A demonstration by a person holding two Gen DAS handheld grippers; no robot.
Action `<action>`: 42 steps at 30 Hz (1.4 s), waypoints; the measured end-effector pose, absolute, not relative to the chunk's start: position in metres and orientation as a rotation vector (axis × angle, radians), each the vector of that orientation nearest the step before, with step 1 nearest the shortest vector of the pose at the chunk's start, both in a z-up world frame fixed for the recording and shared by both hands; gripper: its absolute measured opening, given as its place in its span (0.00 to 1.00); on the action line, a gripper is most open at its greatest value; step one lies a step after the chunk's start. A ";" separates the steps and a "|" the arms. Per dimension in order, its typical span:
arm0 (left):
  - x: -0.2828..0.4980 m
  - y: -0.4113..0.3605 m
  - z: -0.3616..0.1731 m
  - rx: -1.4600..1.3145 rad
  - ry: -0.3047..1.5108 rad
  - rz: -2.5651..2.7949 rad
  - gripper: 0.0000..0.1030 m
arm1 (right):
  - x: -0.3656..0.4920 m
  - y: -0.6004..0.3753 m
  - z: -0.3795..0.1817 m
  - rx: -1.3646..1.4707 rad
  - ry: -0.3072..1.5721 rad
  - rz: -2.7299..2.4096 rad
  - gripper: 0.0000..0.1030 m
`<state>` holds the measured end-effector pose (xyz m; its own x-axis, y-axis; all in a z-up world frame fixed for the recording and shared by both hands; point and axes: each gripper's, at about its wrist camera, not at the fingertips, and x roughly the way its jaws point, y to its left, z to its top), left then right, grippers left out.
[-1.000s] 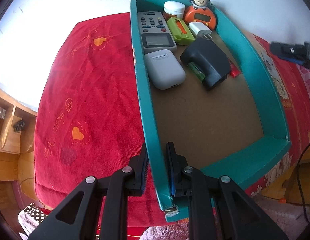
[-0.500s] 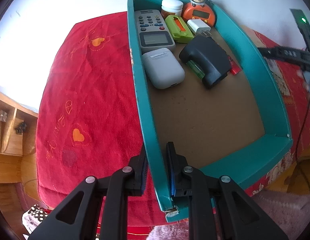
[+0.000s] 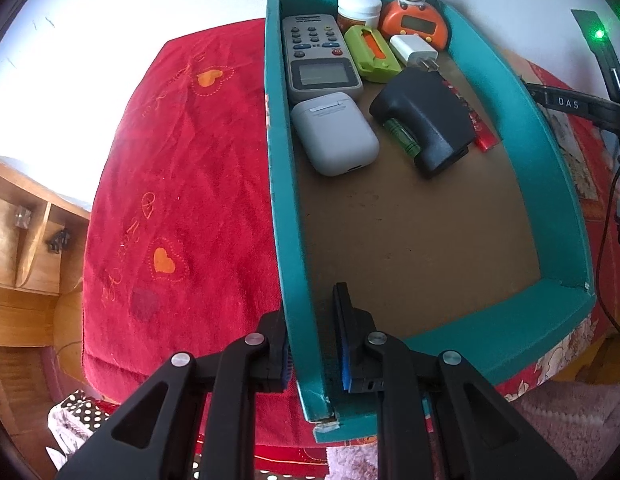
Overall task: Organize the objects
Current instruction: 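Move the right gripper to the black car keys and grasp them, then lift the keys with the right gripper and carry them over the tray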
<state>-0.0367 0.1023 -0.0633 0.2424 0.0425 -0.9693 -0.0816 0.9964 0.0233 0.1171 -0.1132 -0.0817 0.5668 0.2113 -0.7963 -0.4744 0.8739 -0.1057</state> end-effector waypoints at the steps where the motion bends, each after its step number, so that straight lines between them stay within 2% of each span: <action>1: -0.035 0.101 -0.063 -0.034 1.325 0.088 0.14 | 0.118 -0.115 -0.084 -0.317 0.878 0.416 0.31; 3: -0.034 0.098 -0.063 -0.032 1.324 0.094 0.14 | 0.119 -0.121 -0.083 -0.283 0.876 0.428 0.28; 11: -0.031 0.095 -0.064 -0.034 1.320 0.097 0.14 | 0.122 -0.149 -0.080 -0.161 0.897 0.448 0.28; 21: -0.038 0.103 -0.065 -0.041 1.315 0.091 0.14 | 0.084 -0.170 -0.060 -0.095 0.873 0.408 0.28; 34: -0.040 0.105 -0.065 -0.037 1.313 0.081 0.14 | 0.034 -0.144 -0.027 -0.102 0.847 0.460 0.28; 42: -0.039 0.107 -0.064 -0.034 1.312 0.062 0.14 | 0.005 -0.098 -0.017 -0.131 0.896 0.605 0.28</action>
